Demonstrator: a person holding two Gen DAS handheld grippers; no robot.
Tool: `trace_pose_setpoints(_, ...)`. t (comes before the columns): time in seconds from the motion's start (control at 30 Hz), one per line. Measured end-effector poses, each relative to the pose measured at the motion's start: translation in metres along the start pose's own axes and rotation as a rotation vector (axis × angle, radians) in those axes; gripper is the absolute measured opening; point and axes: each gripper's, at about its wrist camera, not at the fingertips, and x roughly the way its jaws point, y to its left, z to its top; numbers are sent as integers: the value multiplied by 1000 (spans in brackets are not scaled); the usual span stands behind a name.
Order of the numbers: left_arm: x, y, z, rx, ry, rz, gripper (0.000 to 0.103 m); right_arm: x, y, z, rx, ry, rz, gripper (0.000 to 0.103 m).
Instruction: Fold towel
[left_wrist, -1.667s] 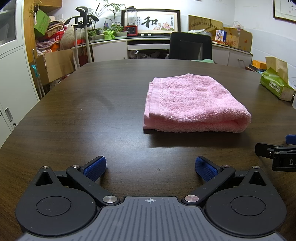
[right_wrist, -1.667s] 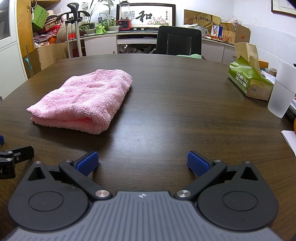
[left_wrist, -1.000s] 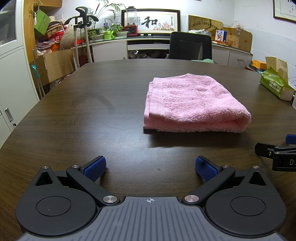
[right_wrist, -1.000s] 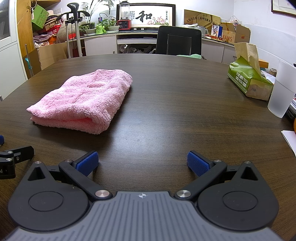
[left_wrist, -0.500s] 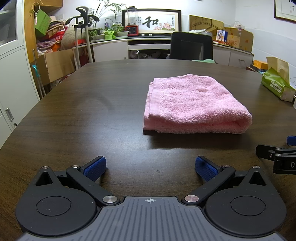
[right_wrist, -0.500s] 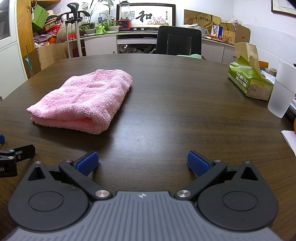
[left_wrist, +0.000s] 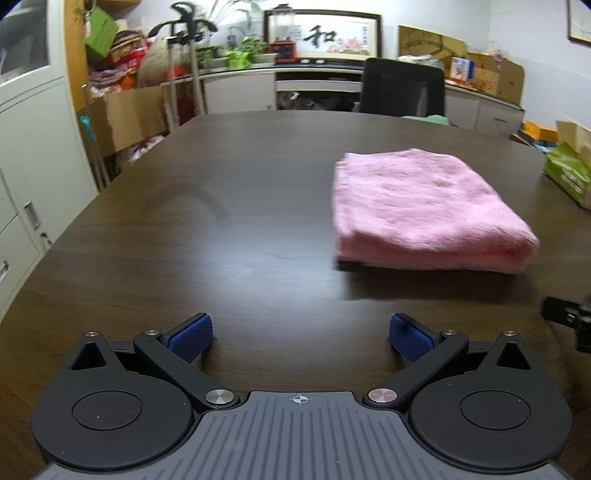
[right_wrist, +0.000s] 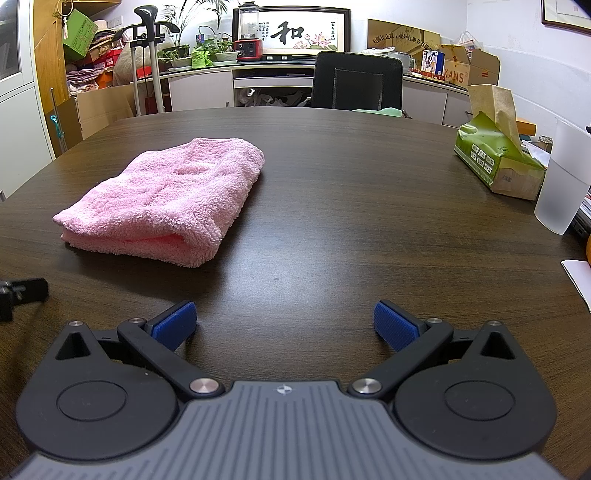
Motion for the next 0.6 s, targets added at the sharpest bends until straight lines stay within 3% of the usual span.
trace_pose_setpoints(0.3,3,38,21,-23,-37,85,103,0,0,0,0,0,0,103)
trace_pose_setpoints(0.6,25,69,46,-96,-43,118,103,-1,0,0,0,0,0,103)
